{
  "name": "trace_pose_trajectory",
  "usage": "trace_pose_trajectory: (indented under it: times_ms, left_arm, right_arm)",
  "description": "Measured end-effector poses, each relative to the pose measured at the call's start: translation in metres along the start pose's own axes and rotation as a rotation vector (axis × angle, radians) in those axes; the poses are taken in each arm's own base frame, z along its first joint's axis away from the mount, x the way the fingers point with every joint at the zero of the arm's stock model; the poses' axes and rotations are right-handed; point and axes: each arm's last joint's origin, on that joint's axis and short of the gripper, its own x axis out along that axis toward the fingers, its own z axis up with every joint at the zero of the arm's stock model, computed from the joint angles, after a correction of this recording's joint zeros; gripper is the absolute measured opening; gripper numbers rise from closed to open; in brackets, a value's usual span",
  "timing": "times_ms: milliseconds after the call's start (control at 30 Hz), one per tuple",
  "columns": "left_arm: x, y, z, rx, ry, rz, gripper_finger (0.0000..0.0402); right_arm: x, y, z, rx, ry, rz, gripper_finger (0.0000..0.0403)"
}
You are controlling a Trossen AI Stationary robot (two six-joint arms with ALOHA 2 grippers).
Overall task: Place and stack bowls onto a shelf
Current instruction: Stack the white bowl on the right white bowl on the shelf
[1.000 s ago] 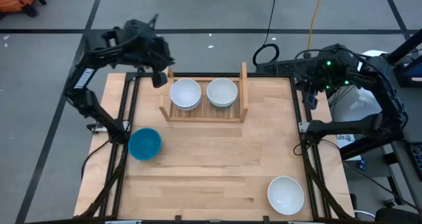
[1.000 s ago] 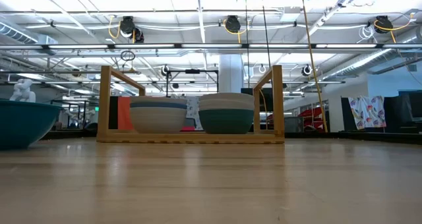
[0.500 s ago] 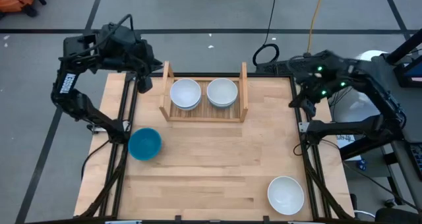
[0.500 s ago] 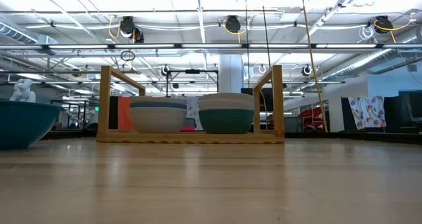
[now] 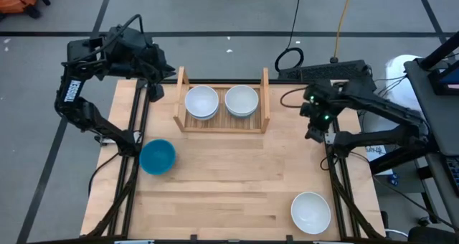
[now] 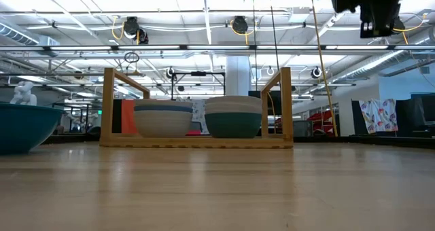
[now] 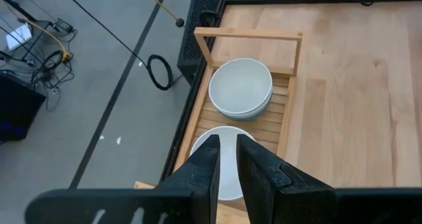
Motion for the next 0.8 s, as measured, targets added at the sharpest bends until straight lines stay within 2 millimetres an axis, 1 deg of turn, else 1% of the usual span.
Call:
trace_pose_trajectory:
  times_ms: [100, 200, 400, 500, 600, 800]
  left_arm:
    - [0.000, 0.000, 0.000, 0.000, 0.000, 0.000, 0.0058]
    - [0.000, 0.000, 0.000, -0.001, 0.000, 0.000, 0.0058]
    - [0.000, 0.000, 0.000, -0.001, 0.000, -0.001, 0.0058]
    - [0.000, 0.000, 0.000, -0.001, 0.000, -0.001, 0.0058]
    - [0.000, 0.000, 0.000, 0.000, 0.000, -0.001, 0.0058]
    - [0.000, 0.000, 0.000, -0.013, -0.001, -0.003, 0.0058]
  right_arm:
    - [0.016, -0.008, 0.001, 0.059, 0.021, 0.012, 0.0006]
    - [0.033, -0.016, 0.001, 0.075, 0.072, 0.079, 0.0011]
    - [0.057, -0.024, -0.009, 0.134, 0.197, 0.201, 0.0046]
    - [0.063, -0.022, -0.014, 0.124, 0.244, 0.249, 0.0066]
    - [0.067, -0.017, -0.016, 0.056, 0.270, 0.259, 0.0078]
    - [0.076, 0.002, -0.020, -0.057, 0.313, 0.269, 0.0074]
